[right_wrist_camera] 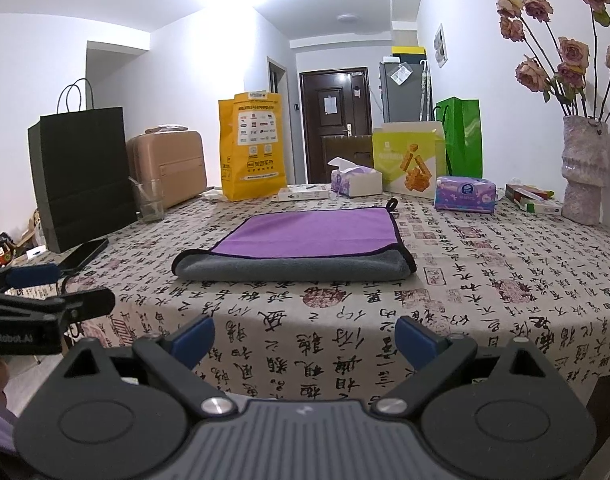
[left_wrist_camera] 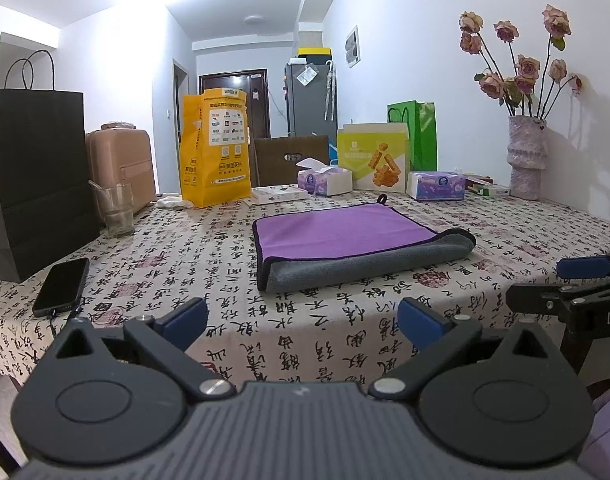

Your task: Fold towel

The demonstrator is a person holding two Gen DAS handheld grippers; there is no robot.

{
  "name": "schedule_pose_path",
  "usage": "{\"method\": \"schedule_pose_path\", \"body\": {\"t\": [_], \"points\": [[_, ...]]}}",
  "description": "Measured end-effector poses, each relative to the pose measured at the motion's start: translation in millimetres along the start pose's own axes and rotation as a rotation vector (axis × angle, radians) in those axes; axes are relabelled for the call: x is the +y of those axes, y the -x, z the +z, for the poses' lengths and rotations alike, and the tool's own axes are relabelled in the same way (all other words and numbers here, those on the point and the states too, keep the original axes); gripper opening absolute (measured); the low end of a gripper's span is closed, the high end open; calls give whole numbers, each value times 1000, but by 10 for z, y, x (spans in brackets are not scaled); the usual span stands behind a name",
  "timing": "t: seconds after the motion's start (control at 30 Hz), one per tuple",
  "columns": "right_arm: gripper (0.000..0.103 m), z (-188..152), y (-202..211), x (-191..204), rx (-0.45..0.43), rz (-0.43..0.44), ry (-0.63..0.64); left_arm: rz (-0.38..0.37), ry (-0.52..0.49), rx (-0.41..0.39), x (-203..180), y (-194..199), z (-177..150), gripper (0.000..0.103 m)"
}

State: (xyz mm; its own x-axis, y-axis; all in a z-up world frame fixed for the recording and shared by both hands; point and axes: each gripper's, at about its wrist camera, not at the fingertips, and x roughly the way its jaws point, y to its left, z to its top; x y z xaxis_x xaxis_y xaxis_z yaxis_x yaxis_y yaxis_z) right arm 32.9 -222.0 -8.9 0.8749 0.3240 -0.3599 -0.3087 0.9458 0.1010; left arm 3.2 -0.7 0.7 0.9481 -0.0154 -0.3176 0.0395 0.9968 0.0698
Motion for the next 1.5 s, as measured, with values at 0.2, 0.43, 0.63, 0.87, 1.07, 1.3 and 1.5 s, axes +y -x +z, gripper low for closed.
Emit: {"method": "schedule_pose_path", "body": {"t": [0.2, 0.43, 0.63, 0.87, 1.07, 1.3, 1.5], "points": [[97, 5, -7, -2, 1, 0, 0, -1, 0, 2, -4, -3, -3, 103], [97, 5, -5, -4, 1, 1, -1, -2, 0, 2, -5, -4, -5, 103], [97, 4, 2, -10, -1, -4, -7, -4, -5, 5, -14, -10, -8, 103], [96, 79, -46, -51, -43, -23, -1, 19, -16, -7, 13, -91, 69, 103], [91, 184, -186, -154, -68, -46, 13, 43, -14, -2, 89, -323, 204, 103], [79, 302, -443, -399, -34, -37, 8, 55, 12, 20, 185, -671, 341, 103], [72, 408, -768, -572, 4, -40, 10, 49, 88, 112, 314, -1115, 379, 102]]}}
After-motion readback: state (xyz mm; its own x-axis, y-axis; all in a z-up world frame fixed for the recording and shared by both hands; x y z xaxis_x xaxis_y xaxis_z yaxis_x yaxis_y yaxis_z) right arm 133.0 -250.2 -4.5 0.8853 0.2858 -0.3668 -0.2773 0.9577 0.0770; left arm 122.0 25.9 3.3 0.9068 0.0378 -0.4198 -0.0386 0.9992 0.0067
